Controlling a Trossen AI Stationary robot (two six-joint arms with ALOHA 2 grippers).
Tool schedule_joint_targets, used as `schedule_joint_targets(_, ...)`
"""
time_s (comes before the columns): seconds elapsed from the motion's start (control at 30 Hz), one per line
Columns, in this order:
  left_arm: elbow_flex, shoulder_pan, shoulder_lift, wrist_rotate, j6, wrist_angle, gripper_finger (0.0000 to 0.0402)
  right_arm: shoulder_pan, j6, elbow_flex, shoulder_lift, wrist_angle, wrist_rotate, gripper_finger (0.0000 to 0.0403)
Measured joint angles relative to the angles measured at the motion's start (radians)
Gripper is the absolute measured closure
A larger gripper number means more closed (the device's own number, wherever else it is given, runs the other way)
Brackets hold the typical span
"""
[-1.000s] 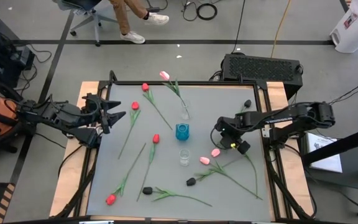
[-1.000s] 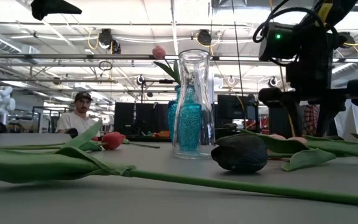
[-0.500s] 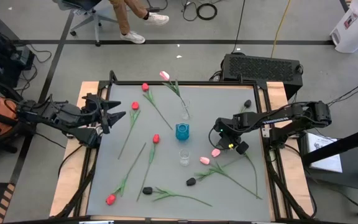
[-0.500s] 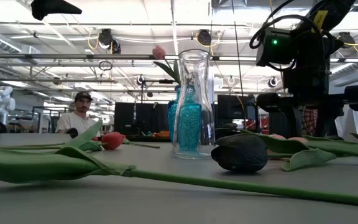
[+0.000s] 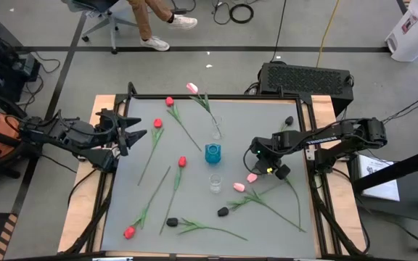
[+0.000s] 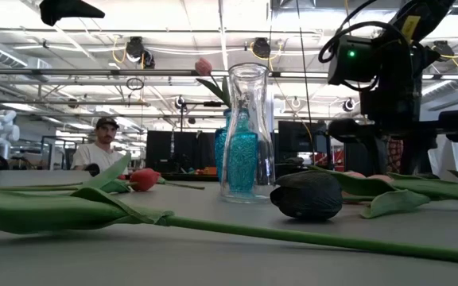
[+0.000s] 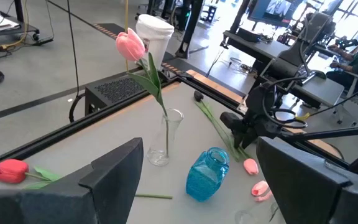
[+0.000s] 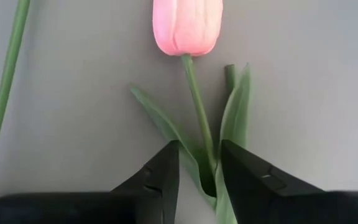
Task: Sort flowers into vase by color
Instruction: Put the top pink tulip into the top transparent vase
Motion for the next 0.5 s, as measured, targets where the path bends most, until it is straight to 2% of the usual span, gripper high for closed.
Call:
schedule_joint_targets(0.37,0.0,0.0,0.0,0.0,0.0,0.0,0.0082,0.007,0.035,0.0,0.036,-0.016,-0.001,0.0305)
schedule_joint_targets(0.5,0.0,0.0,0.0,0.0,0.0,0.0,0.0082,0.009,0.035,0.0,0.036,-0.016,-0.001,0.0323)
